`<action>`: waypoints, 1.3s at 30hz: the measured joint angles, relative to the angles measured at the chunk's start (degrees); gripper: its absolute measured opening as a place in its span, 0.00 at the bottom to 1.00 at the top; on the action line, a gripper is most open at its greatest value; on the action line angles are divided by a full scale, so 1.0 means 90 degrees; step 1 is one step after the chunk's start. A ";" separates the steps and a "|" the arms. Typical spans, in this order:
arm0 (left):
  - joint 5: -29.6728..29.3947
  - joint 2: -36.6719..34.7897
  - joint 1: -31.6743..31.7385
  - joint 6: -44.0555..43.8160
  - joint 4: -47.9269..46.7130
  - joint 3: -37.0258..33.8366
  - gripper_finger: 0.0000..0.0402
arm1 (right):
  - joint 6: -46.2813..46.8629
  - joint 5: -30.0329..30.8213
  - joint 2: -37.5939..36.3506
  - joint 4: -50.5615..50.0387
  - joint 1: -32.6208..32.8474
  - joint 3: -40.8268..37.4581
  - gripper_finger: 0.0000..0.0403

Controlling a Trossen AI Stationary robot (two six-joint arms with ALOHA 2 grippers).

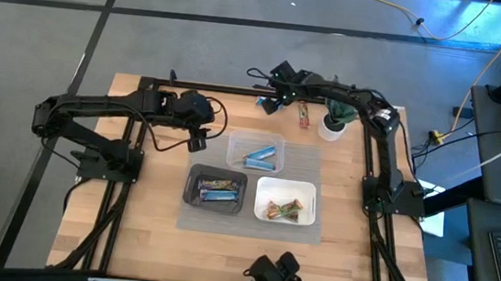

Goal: Pick and place Granola Bars by type
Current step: Put the yellow granola bar into the white bin

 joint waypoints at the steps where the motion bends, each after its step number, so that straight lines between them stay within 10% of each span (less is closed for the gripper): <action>1: 0.0002 0.0000 0.0000 0.0000 0.0000 0.0000 0.48 | 0.0004 0.0038 0.0068 0.0048 0.0000 0.0000 0.82; 15: 0.0000 0.0000 0.0000 -0.0061 0.0002 0.0000 0.48 | 0.0010 0.0011 0.0552 0.0004 -0.0138 0.0019 0.79; 39: -0.0001 0.0002 0.0000 -0.0061 0.0007 0.0000 0.48 | -0.0614 0.0033 0.0571 0.0022 -0.0131 0.0005 0.33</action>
